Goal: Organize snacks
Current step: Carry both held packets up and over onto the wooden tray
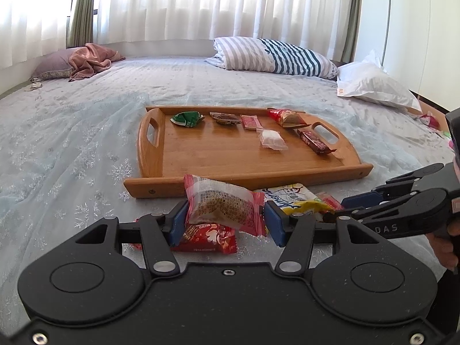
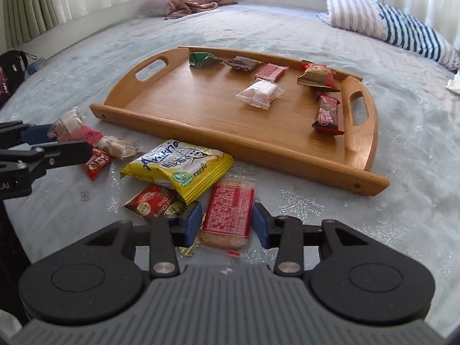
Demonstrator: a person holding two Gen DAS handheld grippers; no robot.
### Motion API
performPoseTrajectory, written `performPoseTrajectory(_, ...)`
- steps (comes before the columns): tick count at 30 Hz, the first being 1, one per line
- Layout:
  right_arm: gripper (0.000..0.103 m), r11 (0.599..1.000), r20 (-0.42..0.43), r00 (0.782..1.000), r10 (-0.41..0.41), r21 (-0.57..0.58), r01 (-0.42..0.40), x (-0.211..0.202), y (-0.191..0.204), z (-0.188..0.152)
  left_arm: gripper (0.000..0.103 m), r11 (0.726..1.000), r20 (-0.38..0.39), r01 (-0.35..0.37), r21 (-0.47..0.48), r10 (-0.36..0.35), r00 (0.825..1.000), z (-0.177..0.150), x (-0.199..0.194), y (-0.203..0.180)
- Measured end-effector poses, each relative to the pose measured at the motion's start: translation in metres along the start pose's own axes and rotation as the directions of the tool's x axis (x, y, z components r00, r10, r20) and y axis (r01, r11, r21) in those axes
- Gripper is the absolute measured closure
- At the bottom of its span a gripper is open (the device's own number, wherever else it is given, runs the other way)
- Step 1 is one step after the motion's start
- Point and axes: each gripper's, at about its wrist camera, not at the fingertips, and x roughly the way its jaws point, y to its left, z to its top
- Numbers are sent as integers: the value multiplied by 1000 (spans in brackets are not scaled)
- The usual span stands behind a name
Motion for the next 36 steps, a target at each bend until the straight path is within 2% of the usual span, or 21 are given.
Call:
performPoseTrajectory(1,59,1000,2,1000,-8,7,8,-1,1,0,49,1000,2,0,2,0,1000,1,0,0)
performPoseTrajectory(2,63,1000,4,1000,-15,18,15,-1,1,-1,49,1000,5,2,3,-2,1000,2,0,0)
performPoseTrajectory(12,65,991,59,993,-99,97,93,-22,-8,3,49,999,22,28,-19,-28,999,26,9,13)
performPoseTrajectory(19,65,983,127,984,-122,153,102,-29,-18,27,49,998,29,49,-33,-48,998,49,29,23)
performPoseTrajectory(28,65,976,181,983,-42,216,2,-3,-18,73,50,995,11,95,-40,-94,995,81,70,41)
performPoseTrajectory(31,65,968,179,984,-7,247,-38,14,-19,91,50,993,-15,107,-43,-108,994,89,88,48)
performPoseTrajectory(36,65,944,151,987,54,313,-100,47,-23,113,50,989,-70,102,-108,-110,991,95,119,64)
